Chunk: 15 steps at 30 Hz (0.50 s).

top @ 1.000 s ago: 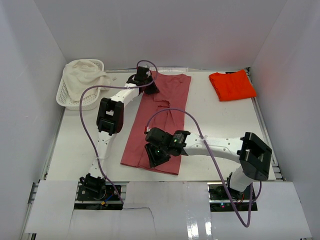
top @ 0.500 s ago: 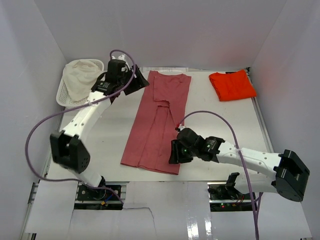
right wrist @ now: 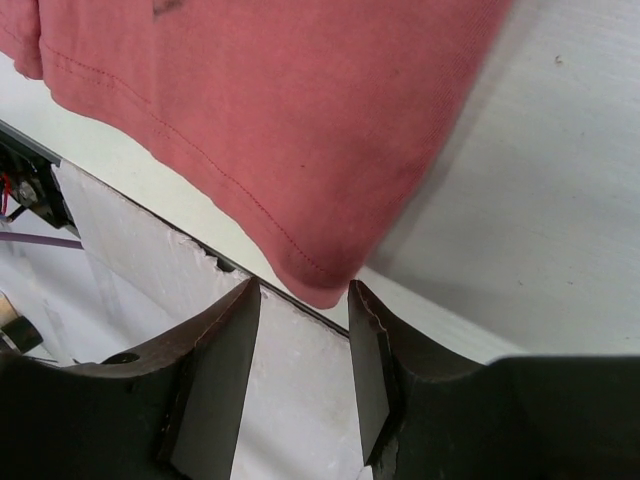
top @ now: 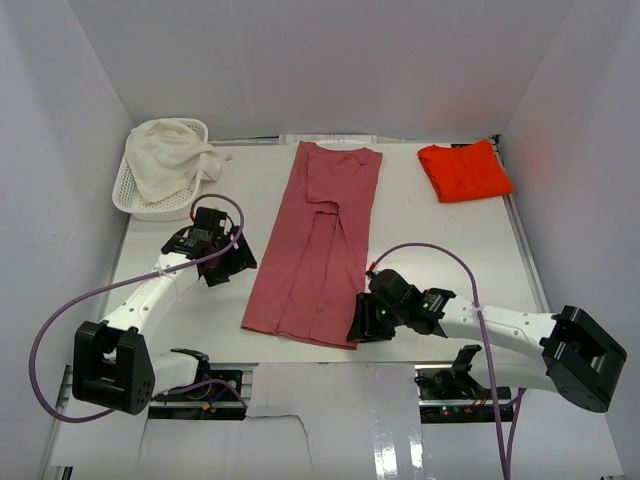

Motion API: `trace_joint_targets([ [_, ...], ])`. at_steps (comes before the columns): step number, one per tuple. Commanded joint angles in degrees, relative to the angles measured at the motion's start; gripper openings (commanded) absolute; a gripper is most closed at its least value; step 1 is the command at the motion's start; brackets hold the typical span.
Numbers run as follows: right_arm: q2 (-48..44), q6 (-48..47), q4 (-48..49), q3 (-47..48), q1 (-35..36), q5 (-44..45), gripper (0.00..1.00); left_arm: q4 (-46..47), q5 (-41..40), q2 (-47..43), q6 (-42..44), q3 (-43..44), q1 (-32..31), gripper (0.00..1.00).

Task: Fold and stack the t-shirts
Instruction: Grab the bottom of the folded rectangular tshirt with both arms

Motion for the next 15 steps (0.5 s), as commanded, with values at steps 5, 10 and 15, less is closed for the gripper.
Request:
trace_joint_targets([
  [5, 0.1, 2.2, 6.4, -3.6, -0.7, -1.7, 0.47, 2.5, 3.8, -2.7, 0.3, -4.1, 2.9, 0.86],
  [10, 1.8, 2.3, 8.5, -5.4, -0.9, -1.1, 0.45, 3.1, 6.2, -4.2, -1.9, -7.0, 2.9, 0.84],
  [15, 4.5, 1.3, 10.2, -4.7, -1.1, -0.9, 0.43, 8.1, 11.1, -7.1, -6.6, -14.1, 2.9, 0.81],
])
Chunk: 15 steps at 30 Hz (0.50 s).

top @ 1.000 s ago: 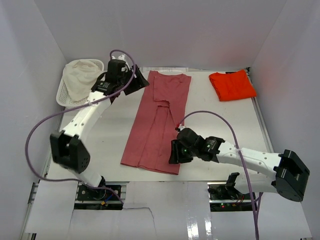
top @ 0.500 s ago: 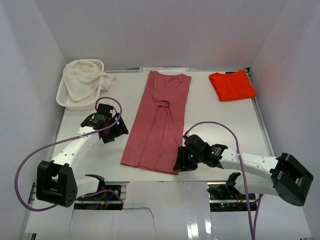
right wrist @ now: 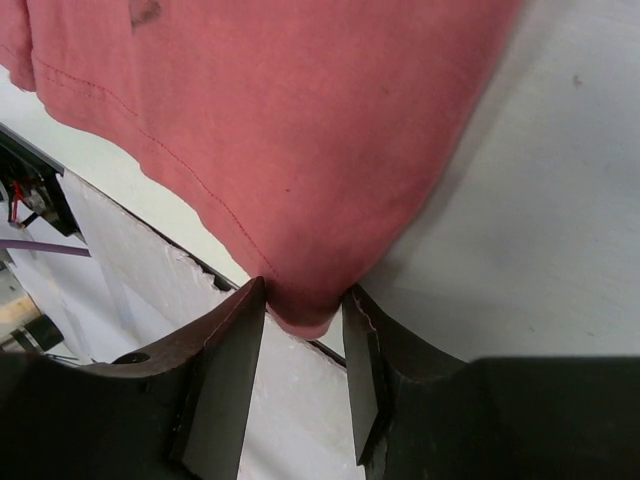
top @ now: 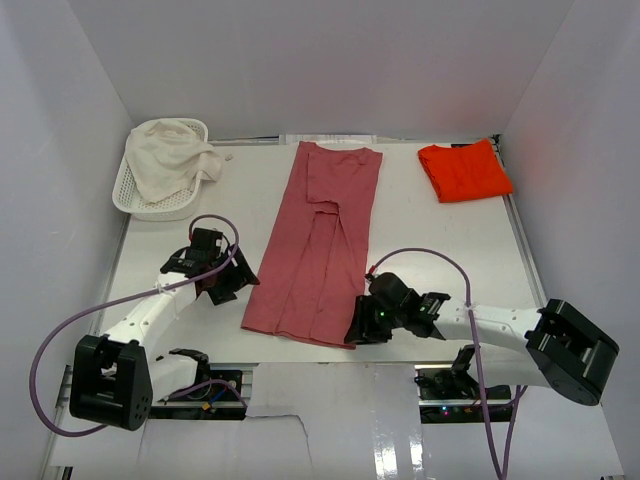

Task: Fold and stack the t-shirts
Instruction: Grab the bottom of the folded rectangular tshirt with both arms

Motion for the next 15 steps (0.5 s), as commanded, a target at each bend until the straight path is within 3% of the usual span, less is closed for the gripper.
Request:
trace_joint_targets([
  [1, 2.5, -0.8, 1.7, 0.3, -0.4, 1.0, 0.43, 4.1, 4.4, -3.8, -4.7, -4.6, 0.2, 0.81],
  [9, 2.6, -0.8, 2.1, -0.3, -0.5, 0.9, 0.1, 6.1, 4.8, -6.6, -7.3, -8.4, 0.1, 0.79],
  [15, 0.7, -0.5, 1.3, -0.8, -0.7, 1.8, 0.08, 7.7, 5.8, -4.4, -7.9, -9.8, 0.1, 0.73],
])
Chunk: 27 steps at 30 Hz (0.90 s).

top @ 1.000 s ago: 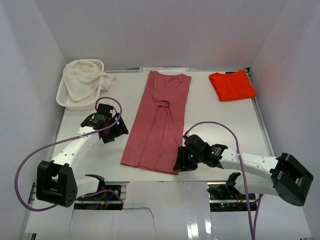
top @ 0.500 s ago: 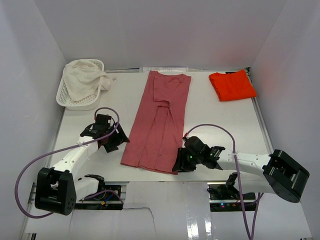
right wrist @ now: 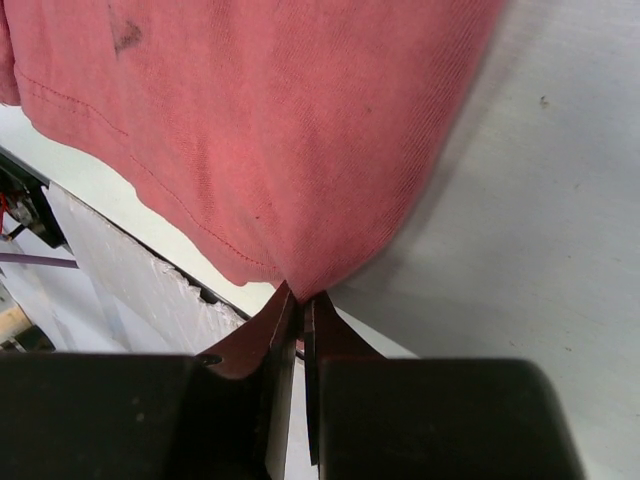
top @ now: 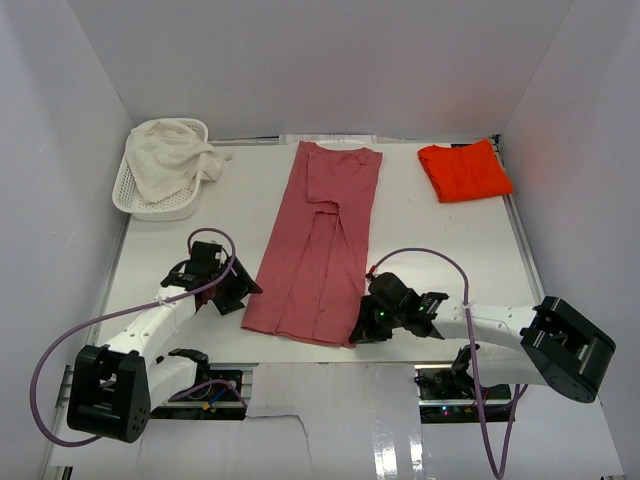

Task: Fold and stack the t-shirts
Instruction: Grab the bottom of the folded rectangular tshirt with both arms

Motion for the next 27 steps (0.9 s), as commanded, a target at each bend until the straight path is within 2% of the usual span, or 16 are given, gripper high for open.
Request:
trace_joint_targets([
  [1, -1.2, -0.1, -0.8, -0.5, -0.3, 1.5, 0.08, 2.3, 2.0, 1.2, -0.9, -1.4, 0.1, 0.72],
  [5, -1.2, -0.4, -1.4, -0.5, -0.5, 1.6, 0.08, 0.9, 2.1, 1.1, -1.6, -1.8, -0.3, 0.7],
  [11, -1.4, -1.0, -2.3, 0.2, -0.9, 1.7, 0.08, -4.2, -3.0, -2.2, -6.3, -2.0, -4.0, 0.71],
  [15, -1.9, -1.2, -2.9, 0.3, -1.1, 2.2, 0.08, -6.3, -3.6, -2.5, -8.2, -2.0, -5.5, 0.7],
  [21, -3.0, -1.8, -4.4, 0.3, -1.9, 2.5, 0.08, -6.8, -4.5, -2.9, -11.2, -3.7, -8.8, 0.69],
  [27, -4.1, -2.1, -5.7, 0.4, -2.5, 2.4, 0.08, -4.4, -6.9, -0.5, -11.4, -4.8, -9.1, 0.67],
])
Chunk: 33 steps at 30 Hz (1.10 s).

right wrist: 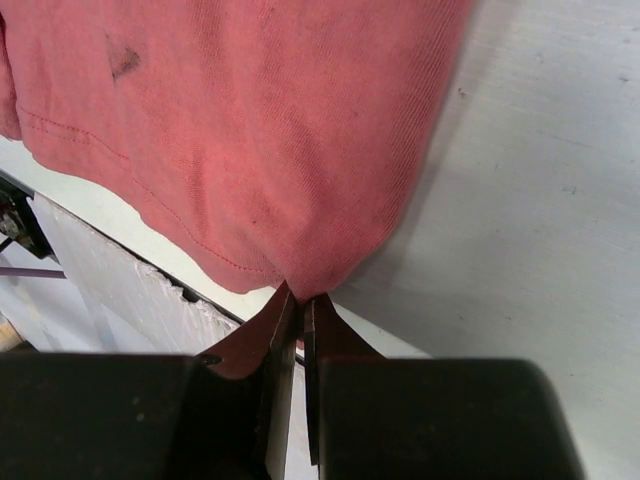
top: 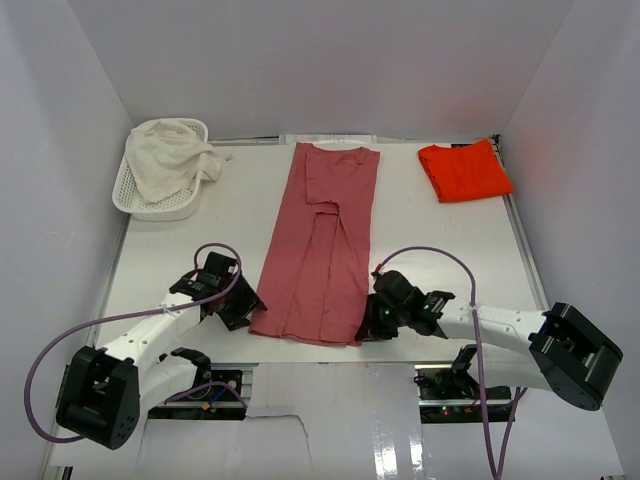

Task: Fold and stack the t-shirts
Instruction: Grab the bottom of the folded rectangular tshirt with both arms

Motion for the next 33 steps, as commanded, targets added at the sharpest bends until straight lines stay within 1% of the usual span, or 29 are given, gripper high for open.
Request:
trace_joint_targets([
  [1, -1.4, -0.9, -1.4, 0.4, -0.4, 1.1, 0.08, 1.2, -3.6, 1.7, -0.6, -2.2, -0.4, 0.62],
  [2, -1.4, -1.0, -1.5, 0.4, -0.4, 1.1, 0.08, 3.1, -3.5, 2.0, -0.4, -2.3, -0.4, 0.56],
  [4, -1.4, -1.1, -2.0, 0.4, -0.4, 1.1, 0.08, 5.1, -2.5, 3.5, 0.5, -3.2, -0.4, 0.39],
  [5, -1.4, -1.2, -2.1, 0.4, -0.4, 1.0, 0.08, 6.8, -2.1, 4.1, 0.9, -3.4, -0.4, 0.13],
  [6, -1.6, -1.2, -2.5, 0.4, -0.4, 1.2, 0.08, 7.2, -1.6, 4.8, 1.0, -3.6, -0.4, 0.05],
  [7, -1.8, -1.3, -2.8, 0.4, -0.5, 1.3, 0.08, 7.8, -1.4, 6.2, 1.1, -3.8, -0.4, 0.01],
  [13, -2.4, -3.3, -5.1, 1.0, -1.9, 0.1, 0.08, 10.3, 0.6, 7.4, 1.7, -4.4, -1.9, 0.0],
  [16, -1.5, -5.5, -6.7, 2.0, -3.0, -1.7, 0.08, 10.7, 1.2, 8.5, 0.7, -3.8, -4.5, 0.0],
  [23, 1.2, -11.5, -10.4, 3.5, -6.6, -5.7, 0.08, 12.3, 3.6, 10.4, -5.6, -3.9, -12.3, 0.0],
  [27, 1.1, -14.0, -13.0, 3.8, -9.1, -5.9, 0.08, 12.2, 3.6, 9.8, -9.2, -4.4, -15.2, 0.0],
  [33, -0.3, -17.2, -14.8, 3.5, -13.5, -6.4, 0.08, 12.3, 2.7, 10.5, -11.7, -4.9, -19.1, 0.0],
])
